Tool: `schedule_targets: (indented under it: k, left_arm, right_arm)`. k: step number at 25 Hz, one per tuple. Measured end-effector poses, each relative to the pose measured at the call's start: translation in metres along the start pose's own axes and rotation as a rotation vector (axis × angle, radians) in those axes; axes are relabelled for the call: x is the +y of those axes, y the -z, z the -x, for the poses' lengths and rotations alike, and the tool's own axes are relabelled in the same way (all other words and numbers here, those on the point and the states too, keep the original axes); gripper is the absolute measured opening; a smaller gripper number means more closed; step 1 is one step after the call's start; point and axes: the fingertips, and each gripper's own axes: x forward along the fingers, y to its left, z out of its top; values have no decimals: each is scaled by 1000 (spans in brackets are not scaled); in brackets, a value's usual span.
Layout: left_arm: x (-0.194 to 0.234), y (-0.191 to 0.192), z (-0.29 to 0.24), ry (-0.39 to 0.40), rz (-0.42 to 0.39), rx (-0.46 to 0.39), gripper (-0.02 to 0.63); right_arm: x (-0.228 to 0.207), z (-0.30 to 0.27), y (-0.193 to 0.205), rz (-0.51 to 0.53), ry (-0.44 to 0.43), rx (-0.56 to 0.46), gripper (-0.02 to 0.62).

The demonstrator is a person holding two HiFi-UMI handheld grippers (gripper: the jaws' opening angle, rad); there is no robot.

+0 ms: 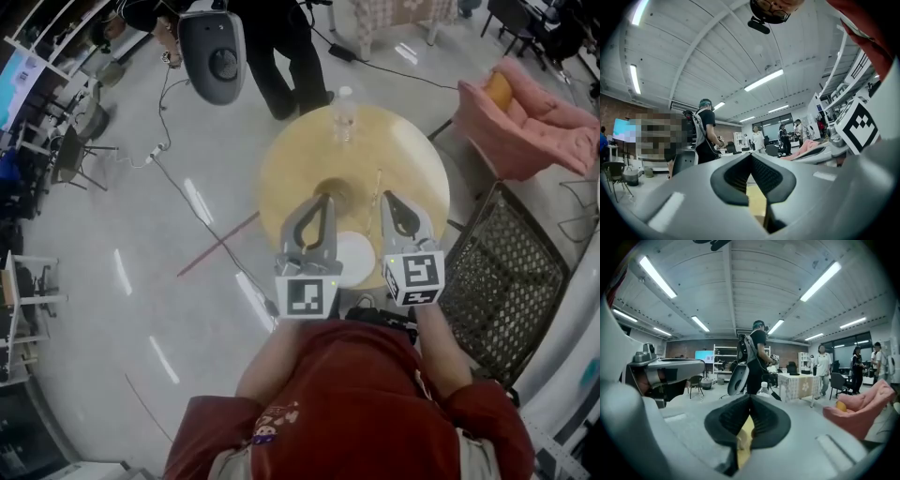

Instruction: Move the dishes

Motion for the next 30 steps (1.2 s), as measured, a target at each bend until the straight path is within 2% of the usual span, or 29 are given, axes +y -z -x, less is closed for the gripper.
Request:
schedule_targets:
  k: [4, 6, 8, 9, 13, 14, 17, 19, 22, 25, 26, 28, 30]
  left_arm:
    - [14, 7, -8, 27, -42, -13, 6]
    - [21, 16, -10, 5, 47, 3, 6]
    - [26, 23, -13, -7, 97, 17, 6]
    - [28, 26, -14, -2, 91, 20, 6]
    - [35, 32, -20, 52, -31, 37, 6]
    - [38, 34, -22, 52, -24, 36, 6]
    - [47, 46, -25, 26, 71, 46, 6]
    - [49, 52, -28, 39, 52, 61, 6]
    - [52, 55, -31, 79, -23, 77, 6]
    - [56, 64, -32, 65, 51, 106, 6]
    - [57, 66, -33, 72, 54, 111, 6]
    - [61, 69, -35, 64, 102, 99, 6]
    - [64, 73, -37, 71, 103, 102, 6]
  right_arm:
    - [3, -25, 28, -9, 4, 112, 2]
    - [5, -37, 45, -18, 2, 174, 3]
    - [8, -48, 60, -18, -9, 227, 23]
    - [9, -52, 69, -18, -13, 254, 25]
    - [13, -69, 97, -30, -17, 341, 34]
    - [15, -74, 103, -32, -21, 358, 42]
    - [19, -89, 116, -40, -29, 407, 63]
    - [19, -96, 126, -44, -26, 439, 66]
    - [18, -103, 140, -57, -21, 486, 72]
    - [18, -111, 157, -81, -16, 535, 91]
    - [17, -114, 162, -90, -12, 550, 97]
    - [17, -119, 172, -102, -5, 578, 101]
    - [18, -124, 182, -108, -1, 607, 104]
